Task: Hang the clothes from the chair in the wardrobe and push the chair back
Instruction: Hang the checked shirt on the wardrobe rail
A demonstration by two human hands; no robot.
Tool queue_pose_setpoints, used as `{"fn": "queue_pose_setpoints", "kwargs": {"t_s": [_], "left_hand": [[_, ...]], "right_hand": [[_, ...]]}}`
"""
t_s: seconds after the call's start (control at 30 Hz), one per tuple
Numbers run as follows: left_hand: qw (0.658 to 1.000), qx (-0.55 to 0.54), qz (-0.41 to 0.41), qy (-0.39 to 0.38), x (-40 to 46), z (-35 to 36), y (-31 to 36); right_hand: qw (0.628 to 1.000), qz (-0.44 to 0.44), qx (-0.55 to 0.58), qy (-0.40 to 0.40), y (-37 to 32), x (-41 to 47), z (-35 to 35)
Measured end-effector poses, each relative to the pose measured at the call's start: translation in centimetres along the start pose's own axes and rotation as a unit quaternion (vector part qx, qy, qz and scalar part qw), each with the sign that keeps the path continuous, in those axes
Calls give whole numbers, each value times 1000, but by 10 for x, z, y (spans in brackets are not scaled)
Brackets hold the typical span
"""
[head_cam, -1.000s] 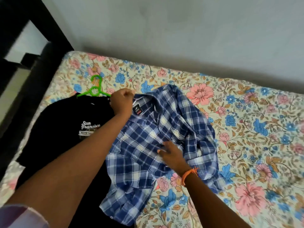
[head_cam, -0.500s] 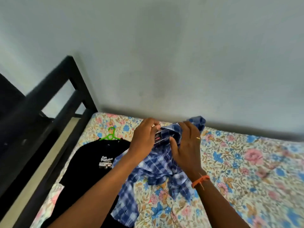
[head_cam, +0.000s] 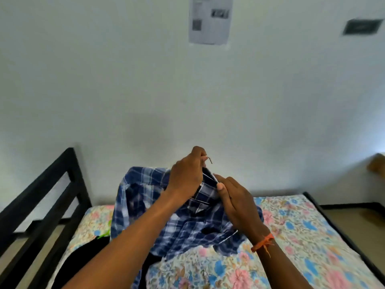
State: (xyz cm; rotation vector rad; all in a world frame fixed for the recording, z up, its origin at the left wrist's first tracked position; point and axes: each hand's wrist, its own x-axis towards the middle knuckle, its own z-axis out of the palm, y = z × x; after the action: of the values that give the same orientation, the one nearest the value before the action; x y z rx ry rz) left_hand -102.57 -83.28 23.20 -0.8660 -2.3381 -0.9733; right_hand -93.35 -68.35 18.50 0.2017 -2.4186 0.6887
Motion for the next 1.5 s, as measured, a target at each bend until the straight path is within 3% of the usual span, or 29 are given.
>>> {"fn": "queue_pose_setpoints", "kwargs": {"t_s": [0.1, 0.23, 0.37, 0.43, 0.5, 0.7, 1.0, 1.23, 1.33, 1.5], "left_hand": [[998, -56, 38, 14, -8, -3, 41], [987, -135, 82, -6, -25, 6, 95], [975, -202, 92, -7, -44, 26, 167], [968, -233, 95, -20, -52, 37, 211], [953, -270, 125, -49, -66, 49, 261], [907, -356, 203, -95, -126, 75, 419], [854, -424, 254, -164, -186, 132, 631], [825, -457, 270, -193, -169, 190, 709], [811, -470, 267, -223, -162, 215, 749], [784, -494, 274, -257, -165, 244, 824]], "right_hand": [[996, 49, 71, 21, -23, -29, -44], [993, 105, 41, 29, -35, -76, -107], [975, 170, -128, 56, -36, -147, -171], [940, 185, -271, 93, -39, -189, -202], [908, 229, -332, 117, -47, -228, -240], [914, 366, -131, 114, -62, -347, -368], [876, 437, -151, 142, -62, -476, -535], [853, 427, -176, 245, -26, -506, -585], [822, 435, -246, 273, -4, -517, -611], [705, 449, -416, 358, 21, -551, -656]]}}
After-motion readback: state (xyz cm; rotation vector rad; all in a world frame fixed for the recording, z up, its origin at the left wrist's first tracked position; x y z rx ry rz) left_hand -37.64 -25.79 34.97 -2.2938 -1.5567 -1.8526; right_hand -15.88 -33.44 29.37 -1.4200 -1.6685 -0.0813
